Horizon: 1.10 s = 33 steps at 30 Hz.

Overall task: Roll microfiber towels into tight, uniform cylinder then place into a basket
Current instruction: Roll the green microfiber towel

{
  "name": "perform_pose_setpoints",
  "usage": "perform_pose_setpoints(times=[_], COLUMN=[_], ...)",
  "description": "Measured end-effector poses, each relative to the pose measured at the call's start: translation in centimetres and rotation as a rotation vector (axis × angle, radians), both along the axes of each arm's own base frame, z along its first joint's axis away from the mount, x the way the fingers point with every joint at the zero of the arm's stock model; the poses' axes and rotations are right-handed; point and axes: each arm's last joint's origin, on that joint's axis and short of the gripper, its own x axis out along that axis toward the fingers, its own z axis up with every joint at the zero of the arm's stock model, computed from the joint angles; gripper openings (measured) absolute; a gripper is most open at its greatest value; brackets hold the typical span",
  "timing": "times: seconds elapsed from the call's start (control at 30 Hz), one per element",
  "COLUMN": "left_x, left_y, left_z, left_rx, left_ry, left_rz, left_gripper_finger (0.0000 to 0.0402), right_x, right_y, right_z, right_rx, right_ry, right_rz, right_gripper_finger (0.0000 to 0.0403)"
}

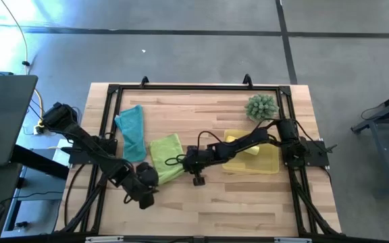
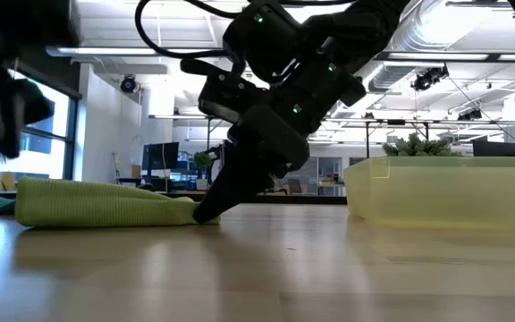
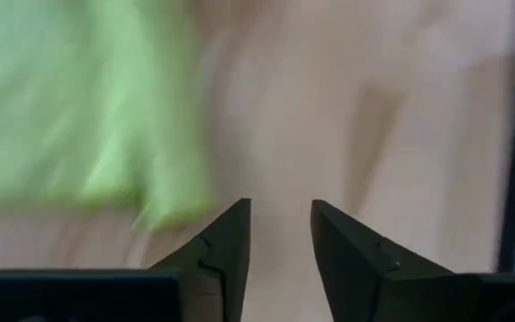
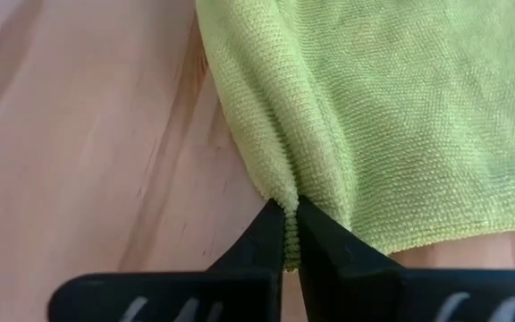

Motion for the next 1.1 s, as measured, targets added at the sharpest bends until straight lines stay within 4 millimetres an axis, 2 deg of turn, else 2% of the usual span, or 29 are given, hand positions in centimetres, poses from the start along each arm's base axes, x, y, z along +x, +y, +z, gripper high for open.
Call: perform_pose_setpoints(times=[0.1, 0.2, 0.5, 0.67, 0.97, 1.1], left_x=[0.6, 1.0, 1.8, 2.2, 1.9, 2.2], left_y=[-0.9, -1.0, -0.6, -0.2, 0.2, 0.9], left_z=[0.5, -0.1, -4.6, -5.7, -5.9, -5.9], left_rx=[0.1, 0.234, 0.439, 0.466, 0.485, 0.383], left_ry=[-0.137, -0.169, -0.016, 0.023, 0.081, 0.127], left_rz=[-0.108, -0.118, -0.171, -0.161, -0.173, -0.134], left_gripper_finger=[0.0112, 0.0113, 0.0113, 0.0113, 0.0113, 0.0104], right_x=[0.0, 0.0, -0.2, -0.2, -0.2, -0.2], right_y=[-0.2, -0.2, -0.1, -0.2, -0.2, -0.2], right_z=[0.0, 0.0, -0.1, -0.1, -0.1, -0.1], right_rx=[0.063, 0.109, 0.369, 0.394, 0.391, 0.39], right_ry=[0.019, 0.032, 0.132, 0.143, 0.141, 0.141], right_rz=[-0.035, -0.075, -0.109, -0.092, -0.094, -0.095], right_gripper_finger=[0.0003, 0.0003, 0.0003, 0.0003, 0.0003, 0.0003])
